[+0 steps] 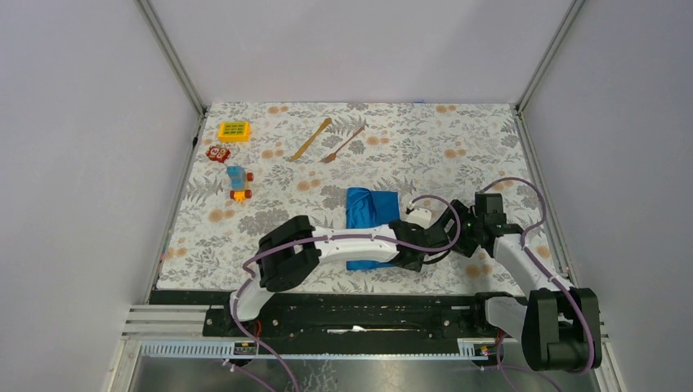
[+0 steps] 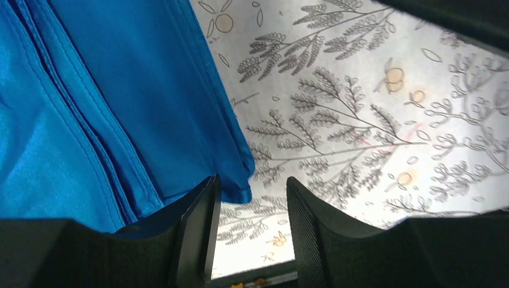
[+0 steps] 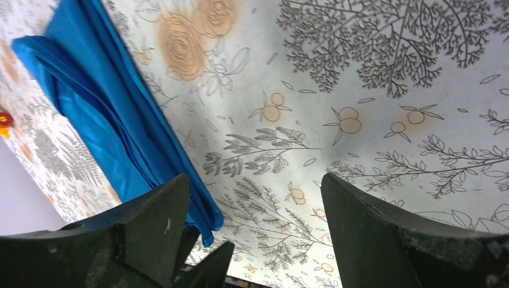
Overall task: Fold the napkin into a case and place the utensils inside
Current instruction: Pick up the 2/3-rectangle-folded napkin at the center of the board.
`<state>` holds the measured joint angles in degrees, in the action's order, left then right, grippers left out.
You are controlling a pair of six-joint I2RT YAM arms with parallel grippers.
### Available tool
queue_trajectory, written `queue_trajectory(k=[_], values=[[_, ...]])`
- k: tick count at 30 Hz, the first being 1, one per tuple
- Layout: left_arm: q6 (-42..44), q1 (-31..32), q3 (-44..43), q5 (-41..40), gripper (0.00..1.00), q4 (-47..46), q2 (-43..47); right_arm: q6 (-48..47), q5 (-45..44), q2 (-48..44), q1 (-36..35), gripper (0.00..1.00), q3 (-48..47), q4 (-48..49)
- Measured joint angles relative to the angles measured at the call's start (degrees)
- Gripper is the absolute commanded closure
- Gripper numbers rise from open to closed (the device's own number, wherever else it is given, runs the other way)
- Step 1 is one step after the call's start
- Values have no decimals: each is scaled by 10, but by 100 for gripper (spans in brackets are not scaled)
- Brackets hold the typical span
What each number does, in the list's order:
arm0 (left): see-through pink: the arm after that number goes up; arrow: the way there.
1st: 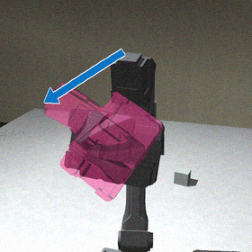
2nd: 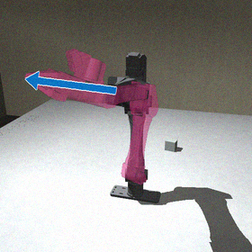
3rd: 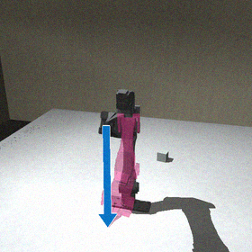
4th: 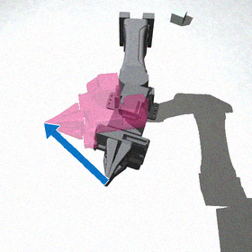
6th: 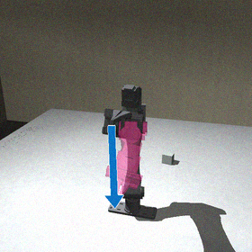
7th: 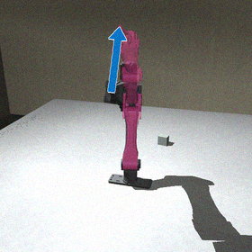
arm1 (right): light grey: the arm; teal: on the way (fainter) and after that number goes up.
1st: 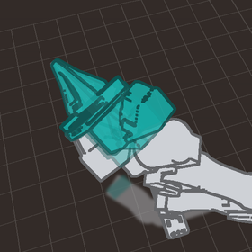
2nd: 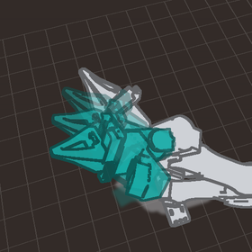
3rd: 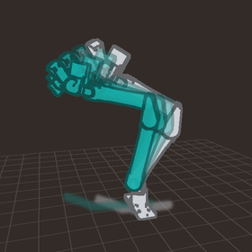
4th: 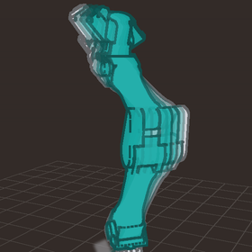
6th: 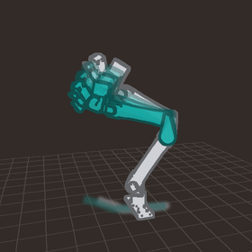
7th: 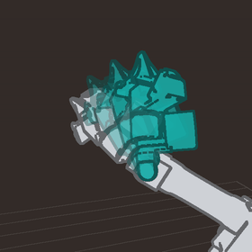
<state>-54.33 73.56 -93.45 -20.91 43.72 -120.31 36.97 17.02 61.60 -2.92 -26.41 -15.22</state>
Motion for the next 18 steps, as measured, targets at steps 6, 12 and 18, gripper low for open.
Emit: queue_trajectory(k=[6,12,18], values=[[4,-3,-19,-9,60,13,-38,-20,18,37,7,16,-1,-8],[-1,-3,-43,-20,86,30,-54,-42,56,50,7,13,-2,0],[-3,-5,-43,-27,100,38,-54,-65,129,77,7,0,-2,41]])
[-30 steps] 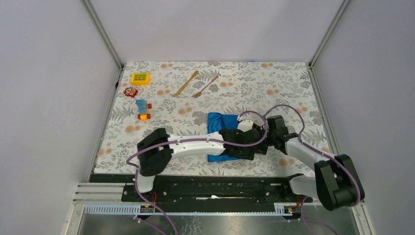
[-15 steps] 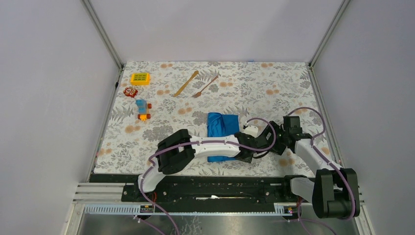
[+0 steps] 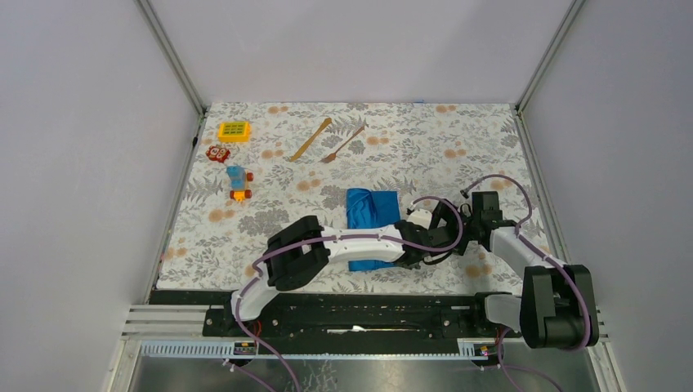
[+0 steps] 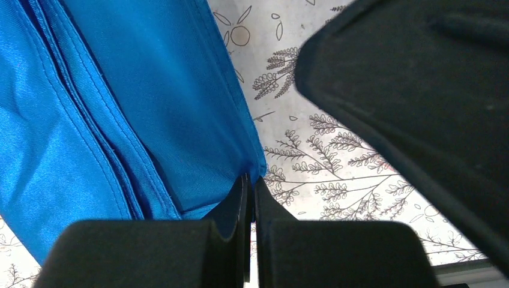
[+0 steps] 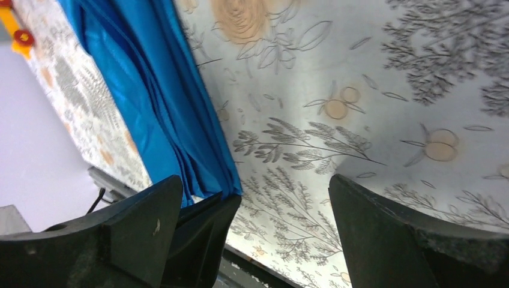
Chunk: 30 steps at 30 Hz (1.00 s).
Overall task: Fold the napkin into a case and place the utensils inside
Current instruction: Pick up the 2/3-rectangle-folded napkin at the center of the board.
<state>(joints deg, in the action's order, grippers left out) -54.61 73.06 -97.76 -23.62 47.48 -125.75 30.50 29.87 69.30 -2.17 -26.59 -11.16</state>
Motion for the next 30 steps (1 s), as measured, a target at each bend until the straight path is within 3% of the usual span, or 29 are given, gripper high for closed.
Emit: queue_trajectory(k=[6,11,21,25,30], values=[[12,-7,68,13,100,-25,49,9,90,53,-4,0,4,85],[15,-17,118,28,100,-42,107,84,155,126,-36,0,17,220],[17,-22,131,43,100,-57,143,200,166,214,-88,14,20,389],[19,-22,133,46,100,-59,143,221,165,237,-96,23,19,424],[21,-22,143,54,100,-67,144,222,145,267,-97,47,-3,430]])
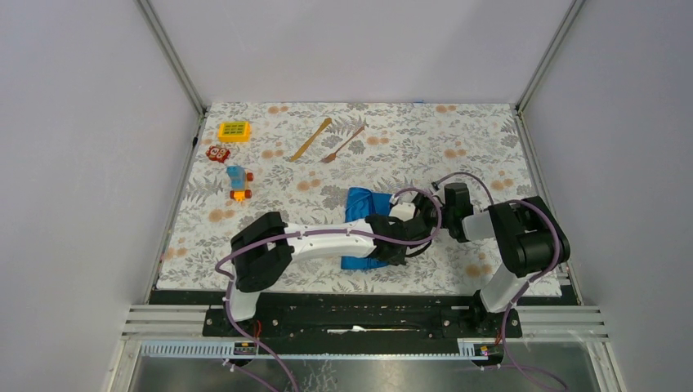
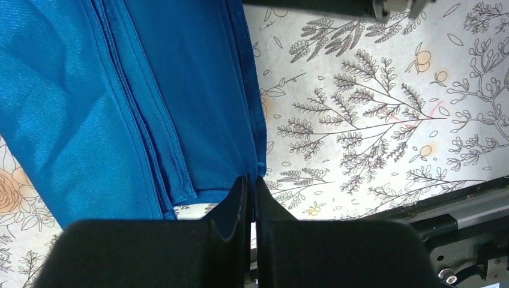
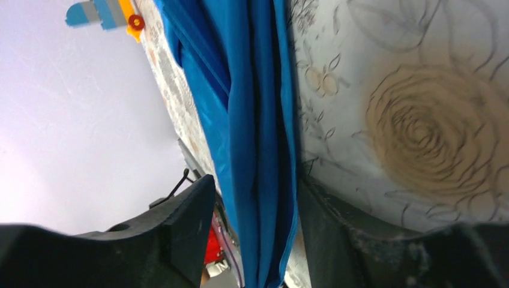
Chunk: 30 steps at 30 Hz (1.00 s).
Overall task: Fold the napkin into a case and place the utensils inside
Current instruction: Pick up the 2/3-rectangle-folded napkin at the center of the board.
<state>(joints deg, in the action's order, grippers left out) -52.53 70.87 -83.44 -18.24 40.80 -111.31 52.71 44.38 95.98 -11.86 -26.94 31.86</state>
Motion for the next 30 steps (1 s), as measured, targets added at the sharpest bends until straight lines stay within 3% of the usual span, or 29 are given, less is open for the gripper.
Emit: queue_trajectory(k=[5,9,13,19,26,28,30], values=[[2,0,8,6,100,-6,7,-4,-21,26,0,60,-19,2],[5,0,14,14,100,-19,12,-6,-31,35,0,54,-28,2],[8,0,16,20,100,-26,13,-12,-33,38,0,55,-34,5],[14,0,34,25,100,-47,24,-24,-38,44,0,100,-37,9],[15,-6,59,50,99,-85,29,-39,-53,37,0,100,-38,-11],[15,-9,63,63,91,-100,29,-54,-66,25,-1,100,-40,-35],[14,-10,69,76,63,-121,29,-75,-77,14,-1,100,-51,-69]])
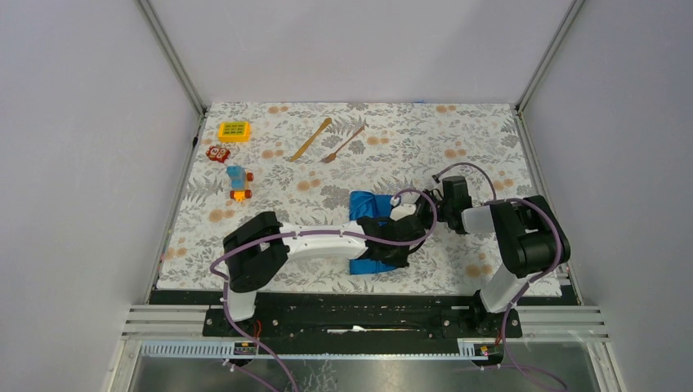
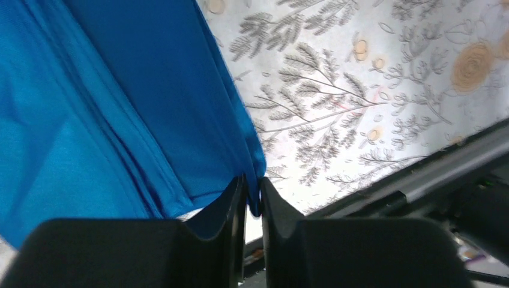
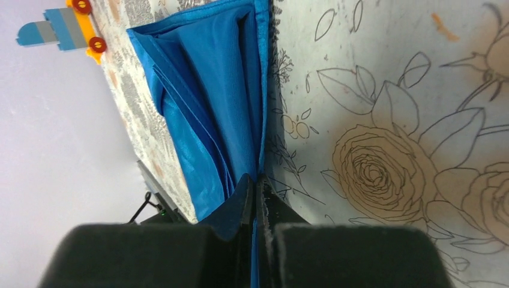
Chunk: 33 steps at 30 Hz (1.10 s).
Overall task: Fold the napkin into a case and place the utensils inside
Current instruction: Pick up the 2/3-rectangle-folded napkin at the center of the board.
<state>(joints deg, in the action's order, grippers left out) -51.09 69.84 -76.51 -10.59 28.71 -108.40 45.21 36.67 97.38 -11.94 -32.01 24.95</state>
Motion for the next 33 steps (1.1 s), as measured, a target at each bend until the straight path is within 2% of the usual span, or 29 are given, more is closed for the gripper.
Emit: queue_trajectory(k=[1,3,6,9,11,14,19,23,33], values=[[3,-1,3,6,53,-10,0,-9,-3,-3,0,100,-5,-12],[0,-3,14,29,45,-36,1,-31,-17,-10,-1,100,-17,-41],[5,-8,53,68,42,-79,17,-59,-37,-24,-1,100,-28,-78],[5,-28,118,118,42,-122,71,-81,-52,-39,-1,100,-34,-111],[5,-61,166,148,48,-153,123,-93,-64,-47,-1,100,-39,-132],[3,-141,223,188,65,-204,189,-108,-86,-52,-5,100,-51,-165],[-3,-251,255,234,80,-283,186,-126,-138,-66,-34,100,-85,-234],[-3,-266,232,254,87,-318,112,-136,-189,-69,-65,100,-125,-284],[-35,-280,202,269,94,-395,-16,-132,-376,-69,-165,100,-228,-426]])
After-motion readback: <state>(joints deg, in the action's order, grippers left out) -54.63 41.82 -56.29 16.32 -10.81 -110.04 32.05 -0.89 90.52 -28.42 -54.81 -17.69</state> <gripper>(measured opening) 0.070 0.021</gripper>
